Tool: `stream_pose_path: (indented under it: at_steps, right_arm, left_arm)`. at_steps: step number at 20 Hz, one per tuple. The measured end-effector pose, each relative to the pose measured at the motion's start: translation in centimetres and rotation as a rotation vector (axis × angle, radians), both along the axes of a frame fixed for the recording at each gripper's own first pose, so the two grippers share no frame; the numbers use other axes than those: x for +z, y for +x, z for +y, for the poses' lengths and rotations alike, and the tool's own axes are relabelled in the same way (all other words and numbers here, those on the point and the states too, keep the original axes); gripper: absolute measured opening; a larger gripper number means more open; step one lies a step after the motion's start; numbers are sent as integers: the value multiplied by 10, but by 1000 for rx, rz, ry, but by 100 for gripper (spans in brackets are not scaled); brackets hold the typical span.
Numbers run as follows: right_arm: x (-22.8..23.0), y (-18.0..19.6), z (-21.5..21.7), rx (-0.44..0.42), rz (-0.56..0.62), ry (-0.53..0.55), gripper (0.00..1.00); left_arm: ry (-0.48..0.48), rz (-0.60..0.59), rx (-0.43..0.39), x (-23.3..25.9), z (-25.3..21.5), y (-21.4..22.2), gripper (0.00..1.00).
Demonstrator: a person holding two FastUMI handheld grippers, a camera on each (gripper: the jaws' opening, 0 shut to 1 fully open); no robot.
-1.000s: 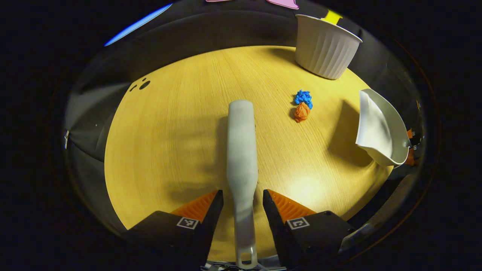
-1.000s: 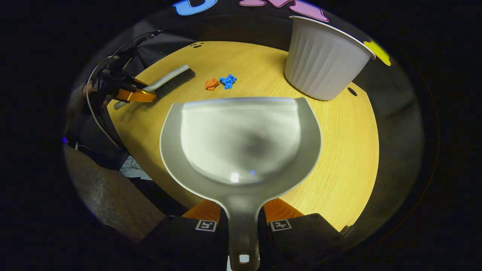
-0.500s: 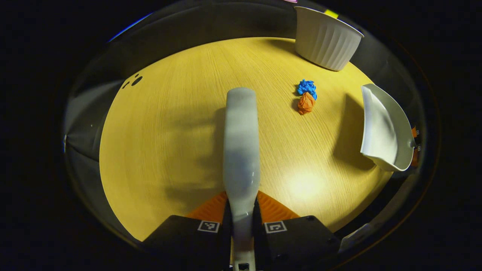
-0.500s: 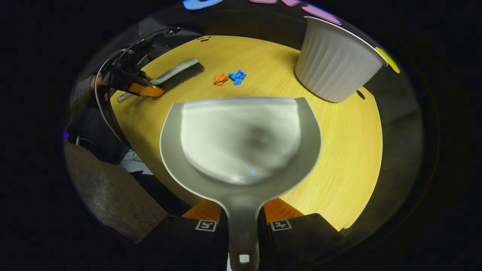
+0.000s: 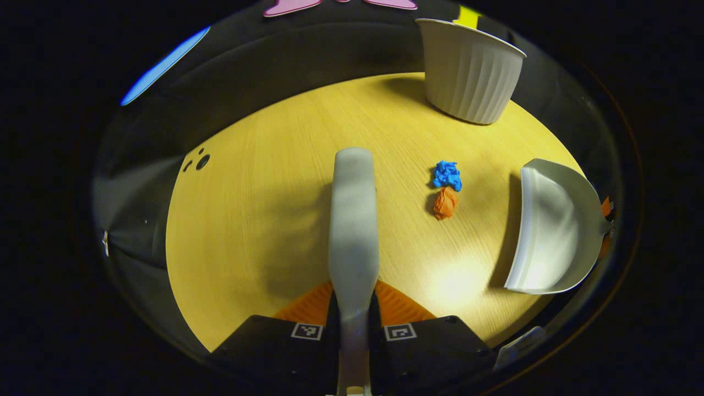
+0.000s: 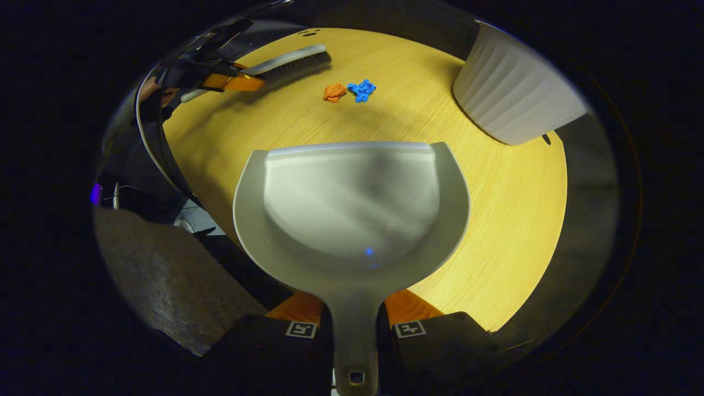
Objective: Pick up the small broom and dustpan from the desktop, sweep the trash into the dustpan with the broom, and then empty the trash into the garbage bin.
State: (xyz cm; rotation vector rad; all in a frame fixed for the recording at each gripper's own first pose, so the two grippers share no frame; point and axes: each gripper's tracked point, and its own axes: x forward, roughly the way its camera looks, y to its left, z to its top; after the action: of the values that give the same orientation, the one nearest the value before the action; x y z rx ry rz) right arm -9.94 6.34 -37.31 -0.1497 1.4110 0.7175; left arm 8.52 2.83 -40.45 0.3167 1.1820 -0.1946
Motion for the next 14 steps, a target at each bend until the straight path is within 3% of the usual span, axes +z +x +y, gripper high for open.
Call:
stream_pose_path:
  at_steps: [3,4,7,8,9,14]
  right_arm:
    - [-1,7,2,3,13,-7,41]
    - [-2,9,3,5,16,-12,36]
    - [-6,15,7,12,19,-14,36]
    - [-7,16,7,17,21,-15,31]
    - [-8,17,7,20,23,-17,36]
    - [-16,22,8,30,9,-23,36]
  left_arm:
    - [-1,-1,-52,-5,-18,16,26]
    - [5,6,-72,-8,-23,20,26]
    - [7,39,-116,-20,-39,24,26]
    - [-4,57,-128,-25,-46,23,26]
    - [-12,71,-135,-28,-51,20,26]
    - [-99,154,-187,-30,-80,2,26]
